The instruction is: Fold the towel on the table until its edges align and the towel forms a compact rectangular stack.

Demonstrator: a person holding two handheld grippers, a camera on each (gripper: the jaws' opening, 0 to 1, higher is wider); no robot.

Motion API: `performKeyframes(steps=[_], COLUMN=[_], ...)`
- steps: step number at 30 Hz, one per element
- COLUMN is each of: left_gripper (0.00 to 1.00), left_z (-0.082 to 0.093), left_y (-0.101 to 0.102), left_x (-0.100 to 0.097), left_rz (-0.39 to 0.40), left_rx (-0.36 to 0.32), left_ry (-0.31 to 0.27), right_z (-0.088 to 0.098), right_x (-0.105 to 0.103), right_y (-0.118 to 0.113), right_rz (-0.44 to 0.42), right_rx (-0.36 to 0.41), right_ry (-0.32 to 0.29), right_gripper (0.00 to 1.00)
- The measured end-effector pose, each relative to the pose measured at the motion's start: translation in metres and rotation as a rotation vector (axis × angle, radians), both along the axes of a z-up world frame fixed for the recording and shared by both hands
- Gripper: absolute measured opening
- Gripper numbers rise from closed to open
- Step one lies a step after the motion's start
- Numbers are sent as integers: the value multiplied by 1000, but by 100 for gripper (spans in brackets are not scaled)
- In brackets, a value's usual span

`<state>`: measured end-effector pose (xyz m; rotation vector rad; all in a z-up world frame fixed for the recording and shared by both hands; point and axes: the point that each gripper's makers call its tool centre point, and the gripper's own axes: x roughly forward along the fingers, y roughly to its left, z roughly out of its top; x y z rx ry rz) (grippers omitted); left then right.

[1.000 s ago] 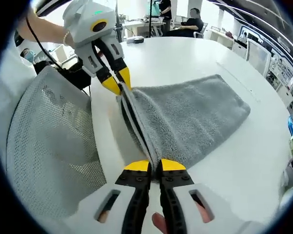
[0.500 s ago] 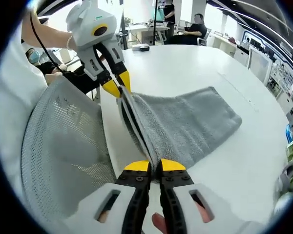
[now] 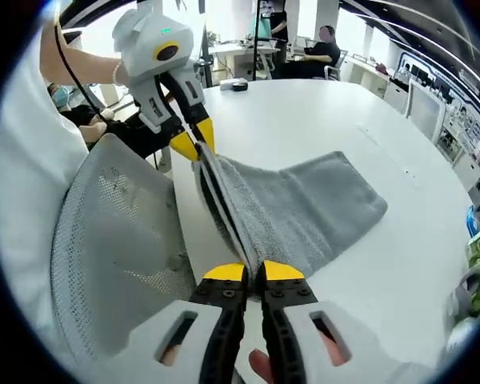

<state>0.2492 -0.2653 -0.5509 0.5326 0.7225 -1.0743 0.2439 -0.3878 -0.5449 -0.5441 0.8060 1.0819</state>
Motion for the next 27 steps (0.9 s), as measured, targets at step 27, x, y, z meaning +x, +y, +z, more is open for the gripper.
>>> performKeyframes(steps=[27], left_gripper=[8], left_z=[33], left_y=[2], left_x=[12], left_rz=[-6], left_rx=[8], left_ry=[-47], right_z=[31], right_x=[15], right_y=[2], right_rz=[13], right_rx=[26], right_ry=[-30], right_gripper=[3])
